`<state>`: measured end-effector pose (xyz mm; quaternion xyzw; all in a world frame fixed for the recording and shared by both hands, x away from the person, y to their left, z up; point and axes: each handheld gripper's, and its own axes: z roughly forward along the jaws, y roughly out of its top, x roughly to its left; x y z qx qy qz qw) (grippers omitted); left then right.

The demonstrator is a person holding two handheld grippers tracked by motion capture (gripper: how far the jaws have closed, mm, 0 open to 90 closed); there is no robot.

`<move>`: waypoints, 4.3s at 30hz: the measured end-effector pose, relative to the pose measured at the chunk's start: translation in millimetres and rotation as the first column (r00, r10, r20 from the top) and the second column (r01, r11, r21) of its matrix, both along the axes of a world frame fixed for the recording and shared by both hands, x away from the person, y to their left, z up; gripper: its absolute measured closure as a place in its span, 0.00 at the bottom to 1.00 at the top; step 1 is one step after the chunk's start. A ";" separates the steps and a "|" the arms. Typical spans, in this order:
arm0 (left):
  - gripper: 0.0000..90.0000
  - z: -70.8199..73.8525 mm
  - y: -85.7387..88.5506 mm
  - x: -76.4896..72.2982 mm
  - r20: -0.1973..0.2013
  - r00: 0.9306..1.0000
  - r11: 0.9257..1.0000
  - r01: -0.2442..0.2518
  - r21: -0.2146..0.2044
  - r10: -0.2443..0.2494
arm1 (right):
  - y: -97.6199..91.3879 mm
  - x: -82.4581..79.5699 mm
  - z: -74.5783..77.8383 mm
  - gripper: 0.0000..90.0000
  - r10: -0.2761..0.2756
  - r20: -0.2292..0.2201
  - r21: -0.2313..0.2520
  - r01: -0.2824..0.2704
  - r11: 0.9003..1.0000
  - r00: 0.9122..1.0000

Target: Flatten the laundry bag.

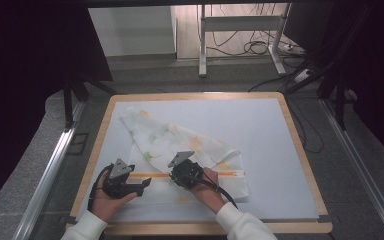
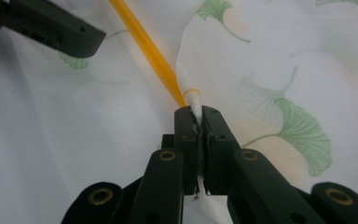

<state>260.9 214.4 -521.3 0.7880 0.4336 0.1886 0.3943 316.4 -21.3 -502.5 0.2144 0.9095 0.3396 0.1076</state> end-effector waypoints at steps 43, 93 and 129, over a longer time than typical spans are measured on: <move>0.23 -1.9 -2.3 0.7 -0.009 1.000 1.000 0.016 0.015 -0.016 | -55.7 39.5 34.7 0.96 -0.145 0.002 0.139 0.144 0.980 0.989; 0.24 -2.3 -3.9 0.0 -0.004 1.000 0.999 0.017 0.029 -0.017 | -104.0 70.7 36.4 0.96 -0.289 -0.018 0.195 0.286 0.938 0.957; 0.24 -1.9 -4.3 -0.4 -0.003 1.000 0.999 0.019 0.029 -0.019 | -129.1 83.3 36.3 0.96 -0.367 -0.019 0.233 0.362 0.903 0.930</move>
